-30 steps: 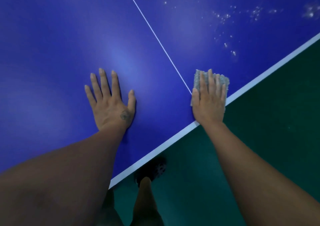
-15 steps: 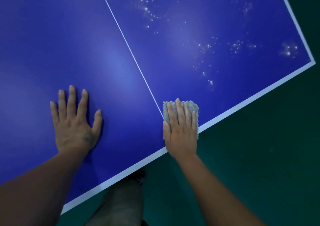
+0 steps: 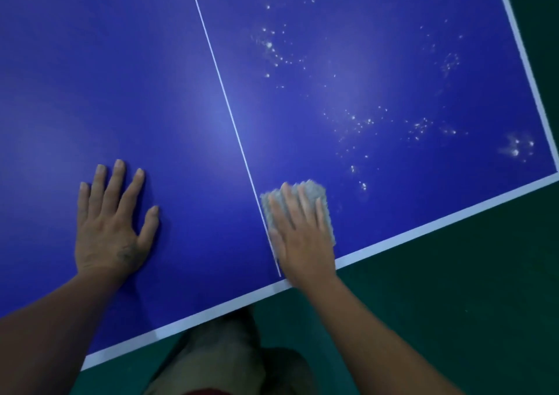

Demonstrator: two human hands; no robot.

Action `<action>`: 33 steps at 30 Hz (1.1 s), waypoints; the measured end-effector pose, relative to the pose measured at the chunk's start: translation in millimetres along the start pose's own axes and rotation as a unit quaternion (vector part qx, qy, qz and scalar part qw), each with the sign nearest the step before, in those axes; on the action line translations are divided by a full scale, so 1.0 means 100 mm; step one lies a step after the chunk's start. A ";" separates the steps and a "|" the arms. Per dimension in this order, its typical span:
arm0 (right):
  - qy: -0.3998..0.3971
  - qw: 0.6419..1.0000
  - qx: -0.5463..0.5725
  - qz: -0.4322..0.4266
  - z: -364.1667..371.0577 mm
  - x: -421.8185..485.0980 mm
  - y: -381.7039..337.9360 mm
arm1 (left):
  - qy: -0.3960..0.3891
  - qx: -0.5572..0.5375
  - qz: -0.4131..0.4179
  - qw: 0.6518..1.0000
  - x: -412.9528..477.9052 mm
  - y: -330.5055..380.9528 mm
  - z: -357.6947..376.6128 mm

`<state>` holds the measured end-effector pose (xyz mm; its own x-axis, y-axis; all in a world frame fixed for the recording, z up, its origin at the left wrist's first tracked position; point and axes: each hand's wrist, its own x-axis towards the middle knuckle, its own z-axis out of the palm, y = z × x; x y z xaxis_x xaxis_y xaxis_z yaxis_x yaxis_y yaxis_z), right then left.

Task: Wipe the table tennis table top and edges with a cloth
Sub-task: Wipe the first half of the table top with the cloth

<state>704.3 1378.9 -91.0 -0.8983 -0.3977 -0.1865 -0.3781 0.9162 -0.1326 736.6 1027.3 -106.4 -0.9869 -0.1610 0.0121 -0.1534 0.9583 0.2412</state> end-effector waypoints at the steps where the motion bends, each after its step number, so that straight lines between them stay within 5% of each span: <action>1: -0.008 0.999 0.002 -0.032 0.03 -0.16 0.05 | 0.001 0.002 -0.002 1.000 0.00 0.01 0.01; 6: -0.041 0.981 -0.034 -0.186 -0.01 -0.25 0.76 | 0.001 0.012 -0.003 1.000 0.01 0.00 0.02; 11: -0.021 0.991 -0.023 -0.131 -0.27 0.41 1.39 | 0.015 0.025 -0.020 0.999 -0.02 0.09 0.03; 15: -0.015 0.994 -0.026 -0.106 -0.30 0.44 1.23 | 0.014 0.031 -0.168 0.985 -0.04 0.50 0.11; 20: -0.029 0.968 0.000 -0.248 -0.11 -0.13 1.15 | 0.024 0.018 -0.348 0.937 0.03 1.48 0.24; 25: -0.031 0.941 -0.023 -0.337 -0.19 0.06 1.74 | 0.015 0.013 -0.405 0.914 -0.04 2.54 0.44; 33: 0.019 0.977 -0.031 -0.212 -0.35 0.96 2.05 | 0.039 0.024 -0.425 0.904 -0.03 2.61 0.59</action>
<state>532.6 1529.9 -102.3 -0.6658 -0.7405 -0.0914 -0.7293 0.6718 -0.1301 696.7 1291.5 -100.8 -0.5045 -0.8588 -0.0892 -0.8589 0.4885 0.1540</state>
